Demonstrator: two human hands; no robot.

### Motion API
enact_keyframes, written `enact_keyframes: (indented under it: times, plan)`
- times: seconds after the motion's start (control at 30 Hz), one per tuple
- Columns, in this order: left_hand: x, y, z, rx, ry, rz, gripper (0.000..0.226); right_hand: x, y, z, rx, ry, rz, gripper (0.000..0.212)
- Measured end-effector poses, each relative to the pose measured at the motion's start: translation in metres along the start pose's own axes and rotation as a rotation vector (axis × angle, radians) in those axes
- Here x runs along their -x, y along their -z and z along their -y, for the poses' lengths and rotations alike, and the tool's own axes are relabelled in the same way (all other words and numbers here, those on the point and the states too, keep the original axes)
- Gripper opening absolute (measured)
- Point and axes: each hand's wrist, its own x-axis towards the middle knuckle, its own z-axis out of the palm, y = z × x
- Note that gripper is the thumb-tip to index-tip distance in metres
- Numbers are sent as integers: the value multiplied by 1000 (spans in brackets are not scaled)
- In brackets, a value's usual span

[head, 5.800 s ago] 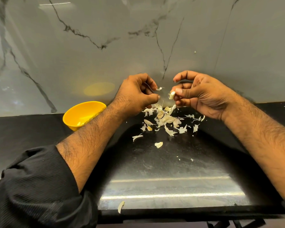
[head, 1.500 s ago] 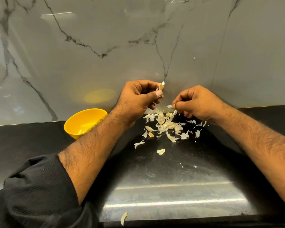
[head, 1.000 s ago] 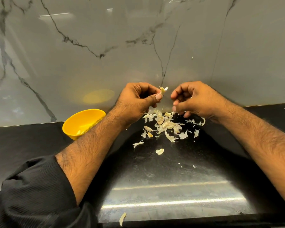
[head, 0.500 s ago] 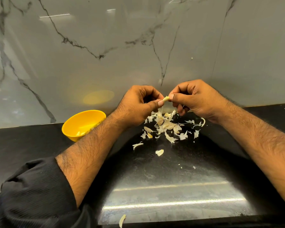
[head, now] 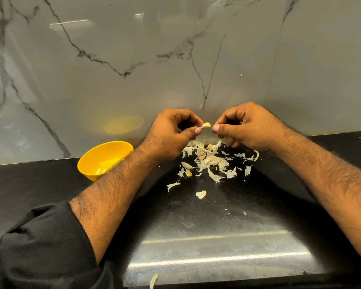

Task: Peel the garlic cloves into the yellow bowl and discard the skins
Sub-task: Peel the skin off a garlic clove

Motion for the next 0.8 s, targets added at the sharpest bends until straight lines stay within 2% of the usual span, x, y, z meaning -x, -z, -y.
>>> enact_keyframes:
  times: [0.27, 0.5, 0.8]
  plan:
    - [1, -1, -5, -189, -51, -45, 5, 4, 1, 3, 22, 94, -22, 6]
    - [1, 0, -9, -303, -86, -8, 6, 4, 0, 4, 91, 125, -17, 14]
    - [1, 1, -10, -337, -107, 22, 8, 2, 0, 3, 107, 74, 64, 11]
